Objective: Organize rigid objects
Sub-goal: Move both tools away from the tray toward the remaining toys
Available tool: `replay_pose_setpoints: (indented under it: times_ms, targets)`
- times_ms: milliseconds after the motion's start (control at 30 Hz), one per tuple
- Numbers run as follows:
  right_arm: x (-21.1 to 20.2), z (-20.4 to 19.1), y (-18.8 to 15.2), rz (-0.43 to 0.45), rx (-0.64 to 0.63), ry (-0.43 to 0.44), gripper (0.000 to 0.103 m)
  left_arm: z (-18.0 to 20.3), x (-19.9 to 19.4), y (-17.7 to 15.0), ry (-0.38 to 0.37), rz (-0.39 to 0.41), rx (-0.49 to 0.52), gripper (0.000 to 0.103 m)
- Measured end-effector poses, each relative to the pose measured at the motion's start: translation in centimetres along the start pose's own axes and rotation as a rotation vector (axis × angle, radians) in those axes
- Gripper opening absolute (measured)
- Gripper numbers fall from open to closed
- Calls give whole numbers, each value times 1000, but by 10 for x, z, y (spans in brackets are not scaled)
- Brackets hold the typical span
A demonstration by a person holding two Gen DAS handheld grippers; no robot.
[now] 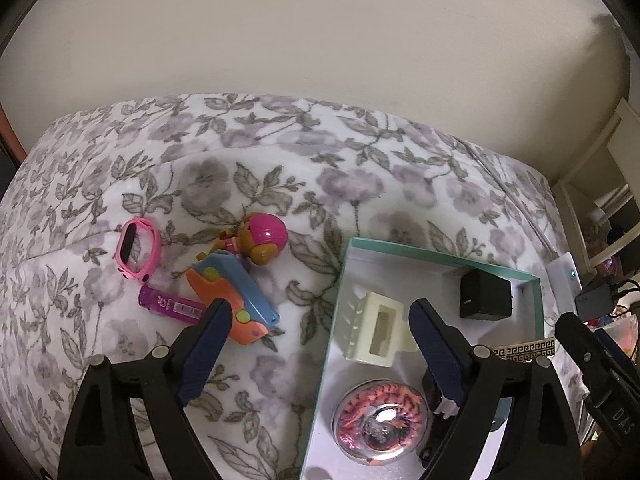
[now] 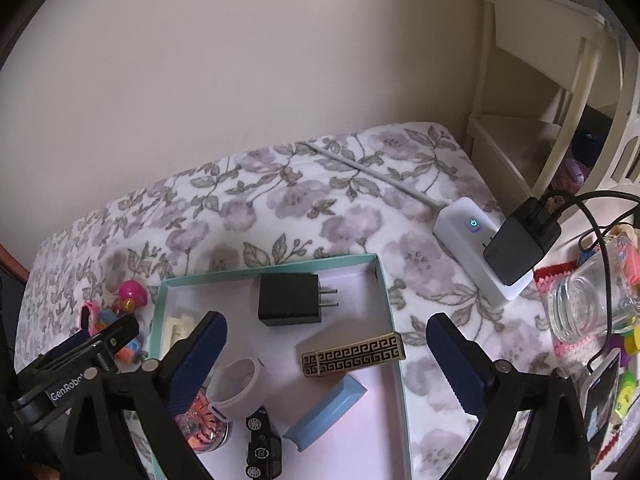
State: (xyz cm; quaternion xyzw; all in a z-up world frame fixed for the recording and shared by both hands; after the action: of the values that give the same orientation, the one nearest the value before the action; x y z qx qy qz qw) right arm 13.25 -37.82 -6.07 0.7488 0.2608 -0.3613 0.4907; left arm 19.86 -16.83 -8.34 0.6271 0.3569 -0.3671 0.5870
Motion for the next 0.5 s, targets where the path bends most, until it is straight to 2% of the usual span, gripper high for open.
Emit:
replay_pose_setpoints:
  times_ms: [367, 500]
  targets:
    - [0, -9, 2, 24, -26, 27, 103, -8, -2, 6, 7, 18, -30, 92]
    - [-1, -18, 2, 33, -47, 73, 103, -12, -5, 10, -8, 20, -41, 92]
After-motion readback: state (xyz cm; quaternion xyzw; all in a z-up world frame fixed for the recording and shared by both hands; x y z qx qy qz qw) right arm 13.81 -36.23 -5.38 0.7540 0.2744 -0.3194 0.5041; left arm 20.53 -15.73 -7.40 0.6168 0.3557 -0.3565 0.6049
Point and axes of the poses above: each gripper's, at about its wrist camera, not at the fingertips, and x roughly the way its jaws point, z to its right, y to its top, the point moved 5 cm from there along x, roughly the way its jaws point, and after that the axes turned 9 degrees about y, right-handed, at the moved point
